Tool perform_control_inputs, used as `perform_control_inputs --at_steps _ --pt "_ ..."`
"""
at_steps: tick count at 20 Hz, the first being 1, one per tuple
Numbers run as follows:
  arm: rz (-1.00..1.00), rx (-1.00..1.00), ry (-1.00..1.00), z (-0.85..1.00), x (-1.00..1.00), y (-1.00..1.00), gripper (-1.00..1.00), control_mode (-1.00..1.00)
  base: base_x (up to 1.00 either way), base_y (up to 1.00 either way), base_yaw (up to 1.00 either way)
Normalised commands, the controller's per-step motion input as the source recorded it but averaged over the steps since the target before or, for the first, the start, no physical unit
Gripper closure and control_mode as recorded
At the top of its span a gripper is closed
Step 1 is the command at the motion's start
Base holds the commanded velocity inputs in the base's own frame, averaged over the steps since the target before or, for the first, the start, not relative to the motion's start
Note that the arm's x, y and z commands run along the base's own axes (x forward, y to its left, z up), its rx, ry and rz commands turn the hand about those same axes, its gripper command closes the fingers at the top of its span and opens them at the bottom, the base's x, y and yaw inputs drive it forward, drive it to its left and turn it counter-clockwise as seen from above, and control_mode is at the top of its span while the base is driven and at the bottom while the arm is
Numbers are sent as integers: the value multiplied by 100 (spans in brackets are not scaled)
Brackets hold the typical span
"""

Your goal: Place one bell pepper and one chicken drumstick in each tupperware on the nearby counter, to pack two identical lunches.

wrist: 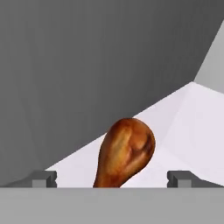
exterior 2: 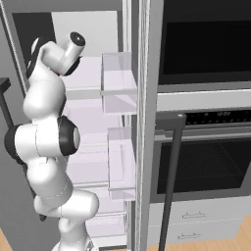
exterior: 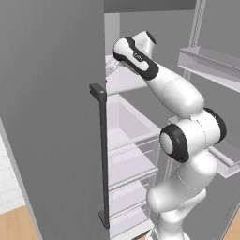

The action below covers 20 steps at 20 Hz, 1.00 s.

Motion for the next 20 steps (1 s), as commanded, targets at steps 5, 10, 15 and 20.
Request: perform_control_inputs --at_steps 5,10,15,20 --pt "18 0 -10 -24 21 -7 -100 -100 0 0 0" --pt "14 0 -14 -17 10 4 -100 -100 0 0 0" --pt "17 0 -18 -23 2 14 -100 -100 0 0 0" --pt "6 -1 -10 -12 22 10 -100 -100 0 0 0"
